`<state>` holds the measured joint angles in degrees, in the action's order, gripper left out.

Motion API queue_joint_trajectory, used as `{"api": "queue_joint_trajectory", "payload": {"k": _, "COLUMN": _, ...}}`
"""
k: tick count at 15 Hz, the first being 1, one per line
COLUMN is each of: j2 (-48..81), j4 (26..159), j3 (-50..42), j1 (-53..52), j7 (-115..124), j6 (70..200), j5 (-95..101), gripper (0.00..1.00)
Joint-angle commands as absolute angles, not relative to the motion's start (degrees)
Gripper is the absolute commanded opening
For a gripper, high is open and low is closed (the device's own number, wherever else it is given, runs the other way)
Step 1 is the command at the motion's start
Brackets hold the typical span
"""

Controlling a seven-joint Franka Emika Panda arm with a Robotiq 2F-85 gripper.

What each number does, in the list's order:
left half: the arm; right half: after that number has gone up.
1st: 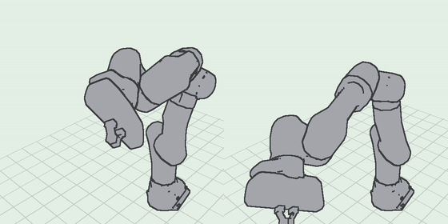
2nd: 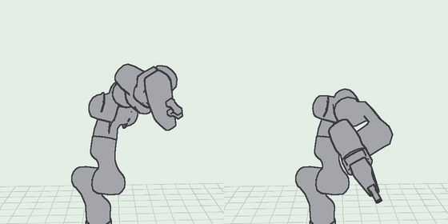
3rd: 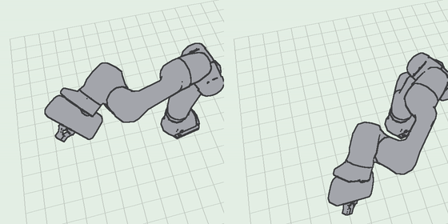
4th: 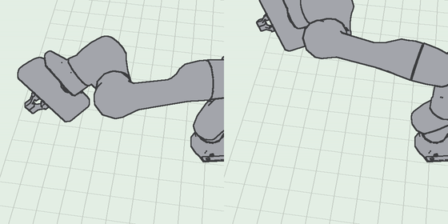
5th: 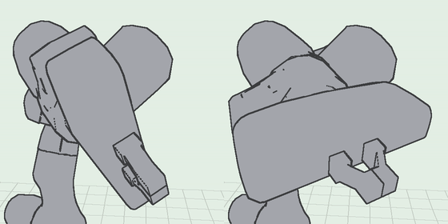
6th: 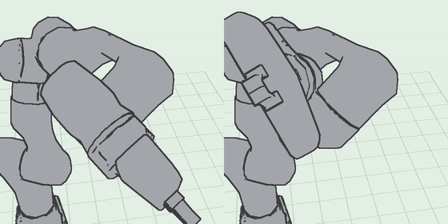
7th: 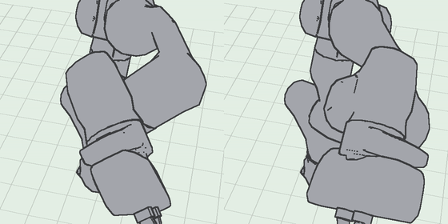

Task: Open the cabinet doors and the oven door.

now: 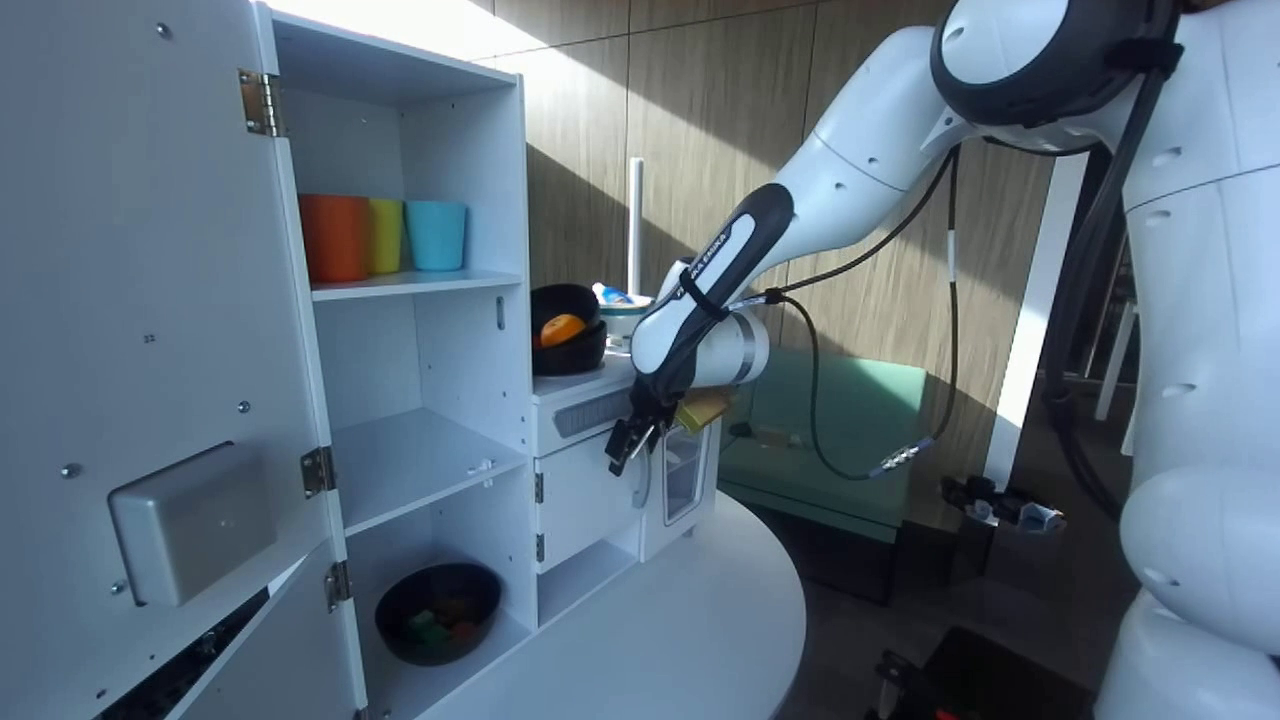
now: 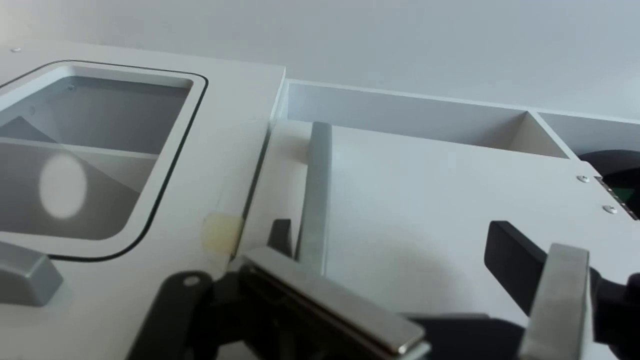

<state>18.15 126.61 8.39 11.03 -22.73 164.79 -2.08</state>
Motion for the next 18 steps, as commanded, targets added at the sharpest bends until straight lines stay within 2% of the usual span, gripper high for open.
{"api": "queue_joint_trajectory", "payload": {"k": 1, "j2": 13.62, "j4": 128.01, "j3": -2.28, "j1": 1.05, "j7": -9.04, "j6": 157.29, "j5": 10.87, "gripper": 1.0}}
{"api": "queue_joint_trajectory", "payload": {"k": 5, "j2": 11.11, "j4": 126.37, "j3": -9.15, "j1": -6.05, "j7": 9.96, "j6": 144.27, "j5": 29.65, "gripper": 1.0}}
{"api": "queue_joint_trajectory", "payload": {"k": 8, "j2": 9.55, "j4": 126.09, "j3": -7.63, "j1": -5.43, "j7": 14.63, "j6": 139.49, "j5": 34.16, "gripper": 1.0}}
{"api": "queue_joint_trajectory", "payload": {"k": 14, "j2": 11.6, "j4": 126.28, "j3": -5.31, "j1": -3.2, "j7": 12.43, "j6": 145.25, "j5": 28.43, "gripper": 1.0}}
{"api": "queue_joint_trajectory", "payload": {"k": 18, "j2": 14.96, "j4": 126.68, "j3": -4.83, "j1": -1.5, "j7": 9.95, "j6": 156.31, "j5": 22.08, "gripper": 1.0}}
